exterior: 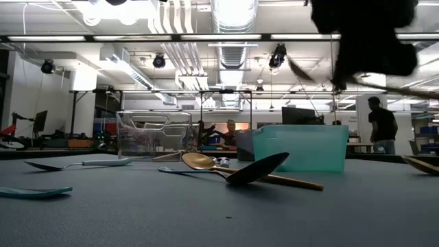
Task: Sort silverware by color (type)
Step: Put the gold spoon into the transparent bin
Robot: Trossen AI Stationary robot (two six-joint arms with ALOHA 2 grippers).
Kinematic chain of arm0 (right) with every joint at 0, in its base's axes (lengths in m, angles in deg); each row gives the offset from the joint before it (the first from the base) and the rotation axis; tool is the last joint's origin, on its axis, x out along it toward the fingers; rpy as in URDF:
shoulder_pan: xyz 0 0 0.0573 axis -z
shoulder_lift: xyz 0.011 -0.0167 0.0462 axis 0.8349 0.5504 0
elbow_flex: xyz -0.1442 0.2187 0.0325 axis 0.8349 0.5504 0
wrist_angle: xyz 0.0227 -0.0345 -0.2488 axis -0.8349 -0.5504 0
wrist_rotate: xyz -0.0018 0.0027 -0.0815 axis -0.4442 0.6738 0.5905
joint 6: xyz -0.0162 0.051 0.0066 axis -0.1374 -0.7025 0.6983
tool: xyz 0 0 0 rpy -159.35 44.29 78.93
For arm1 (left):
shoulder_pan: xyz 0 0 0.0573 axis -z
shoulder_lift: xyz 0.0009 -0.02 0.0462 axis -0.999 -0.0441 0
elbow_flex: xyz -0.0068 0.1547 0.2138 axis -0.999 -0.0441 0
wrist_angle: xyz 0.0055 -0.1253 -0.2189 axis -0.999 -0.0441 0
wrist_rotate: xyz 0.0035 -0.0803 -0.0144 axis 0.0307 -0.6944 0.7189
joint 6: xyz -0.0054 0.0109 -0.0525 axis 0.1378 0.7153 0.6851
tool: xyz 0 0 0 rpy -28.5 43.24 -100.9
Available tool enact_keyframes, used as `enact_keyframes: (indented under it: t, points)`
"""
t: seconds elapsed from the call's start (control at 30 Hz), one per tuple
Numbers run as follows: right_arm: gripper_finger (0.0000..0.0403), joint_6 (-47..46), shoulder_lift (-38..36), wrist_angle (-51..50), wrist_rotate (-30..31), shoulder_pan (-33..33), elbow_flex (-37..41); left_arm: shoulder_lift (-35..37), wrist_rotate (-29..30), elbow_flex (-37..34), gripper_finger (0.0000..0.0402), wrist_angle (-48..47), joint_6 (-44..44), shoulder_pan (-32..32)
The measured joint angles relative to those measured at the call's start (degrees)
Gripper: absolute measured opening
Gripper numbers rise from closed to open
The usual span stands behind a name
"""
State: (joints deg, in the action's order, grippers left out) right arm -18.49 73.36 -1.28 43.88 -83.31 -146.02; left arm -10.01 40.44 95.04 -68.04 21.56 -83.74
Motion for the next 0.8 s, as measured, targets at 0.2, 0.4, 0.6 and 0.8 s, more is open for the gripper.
enact_keyframes:
  t: [0.2,0.4,0.6,0.8]
  points:
    - [0.0010,6.32,-7.02,6.97,20.05,0.28,-0.01,-0.79,-0.05,-0.92,0.0170,5.18,-3.59,0.26]
    - [0.0009,13.95,-8.05,13.64,29.39,2.38,-0.09,-5.23,-1.81,-1.03,0.0170,18.64,-14.41,3.06]
    - [0.0009,22.23,-7.88,20.54,31.91,5.39,-0.05,-11.23,-4.32,-1.03,0.0170,28.91,-22.66,5.92]
    - [0.0009,28.83,-7.94,25.71,33.90,6.64,-0.05,-16.77,-4.29,-1.03,0.0170,34.52,-22.53,6.25]
